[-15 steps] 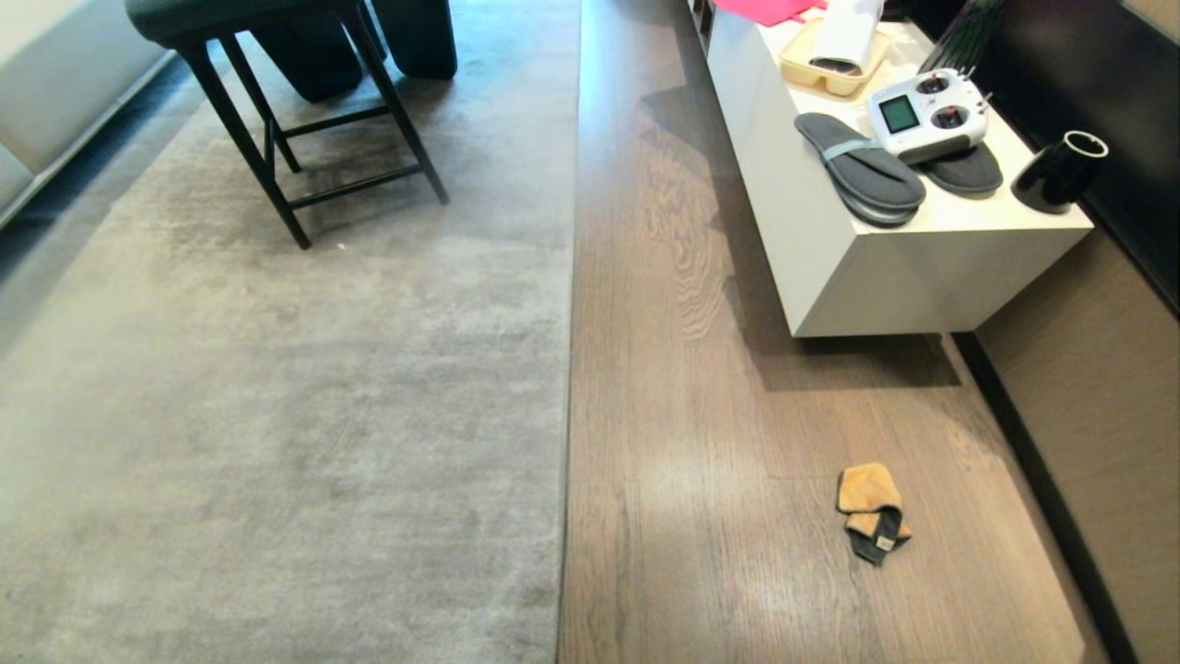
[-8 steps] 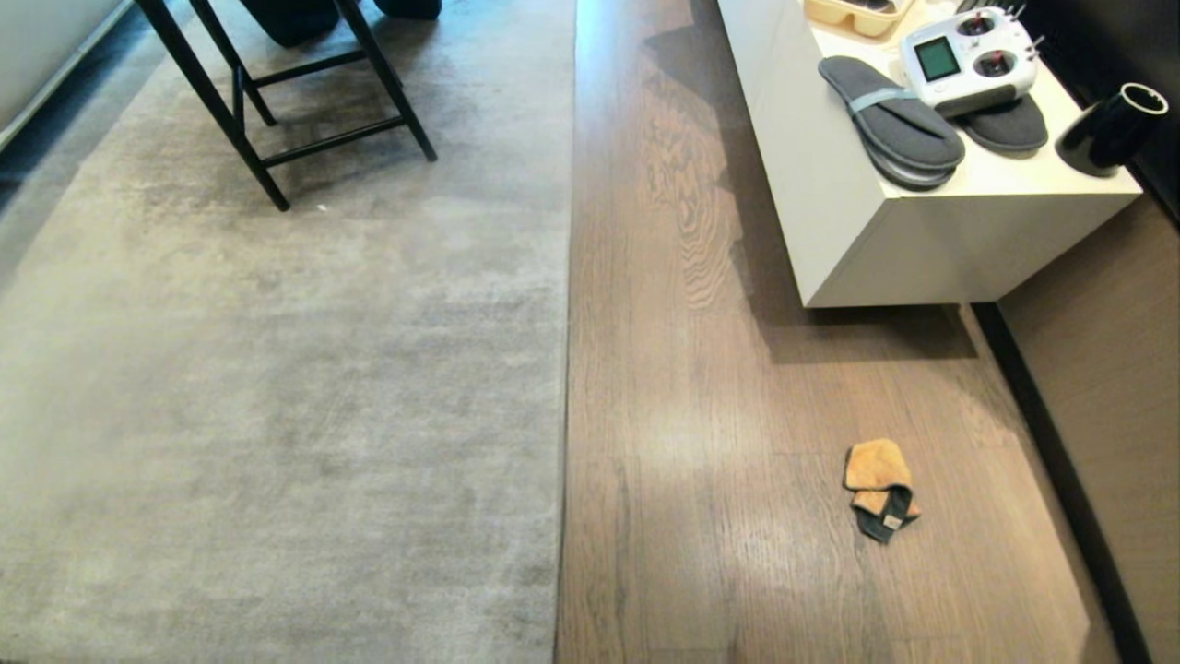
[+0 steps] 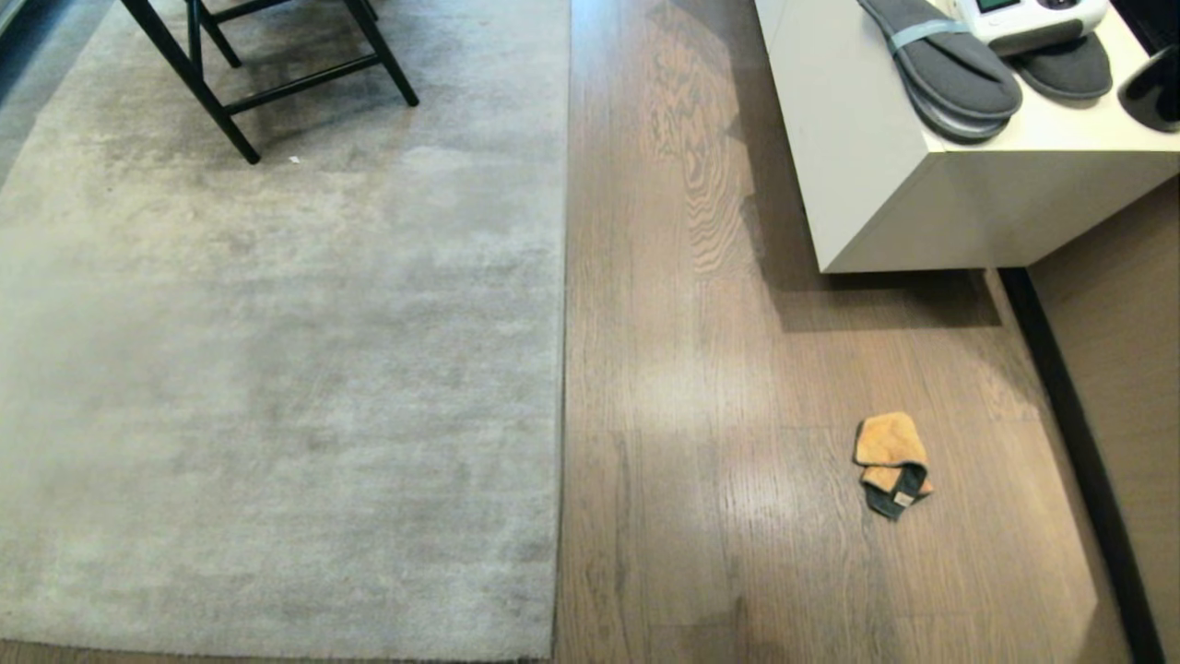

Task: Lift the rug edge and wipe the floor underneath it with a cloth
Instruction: Pick up the rag

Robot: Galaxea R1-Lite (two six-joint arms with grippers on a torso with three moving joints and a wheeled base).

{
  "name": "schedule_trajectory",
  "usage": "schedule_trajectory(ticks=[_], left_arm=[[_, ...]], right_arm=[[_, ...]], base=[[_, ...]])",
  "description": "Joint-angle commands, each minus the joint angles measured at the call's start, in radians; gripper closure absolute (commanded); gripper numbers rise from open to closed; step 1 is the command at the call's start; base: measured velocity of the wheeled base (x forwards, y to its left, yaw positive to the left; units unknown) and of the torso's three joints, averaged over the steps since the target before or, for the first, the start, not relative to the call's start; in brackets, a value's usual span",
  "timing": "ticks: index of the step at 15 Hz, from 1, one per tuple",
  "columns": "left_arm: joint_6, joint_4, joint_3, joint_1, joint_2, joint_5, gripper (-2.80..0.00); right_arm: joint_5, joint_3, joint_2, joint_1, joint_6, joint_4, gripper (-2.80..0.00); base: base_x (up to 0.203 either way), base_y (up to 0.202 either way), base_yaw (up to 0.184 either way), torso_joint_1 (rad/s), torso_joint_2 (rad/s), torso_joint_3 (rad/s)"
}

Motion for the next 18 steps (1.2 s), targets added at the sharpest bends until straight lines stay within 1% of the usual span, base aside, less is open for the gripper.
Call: schedule_trajectory(ticks=[1, 18], left_arm=[[0.0, 0.0, 0.0, 0.0, 0.0, 0.0, 0.0], [0.0, 0.001, -0.001, 0.0, 0.0, 0.0, 0.0]], right_arm=[[0.001, 0.0, 0.001, 0.0, -0.001, 0.0, 0.0], [0.0, 0.0, 0.001, 0.0, -0.001, 0.0, 0.0]], base=[[0.0, 0.0, 0.0, 0.004, 0.01, -0.201], [0.0, 0.0, 0.0, 0.002, 0.0, -0.198]])
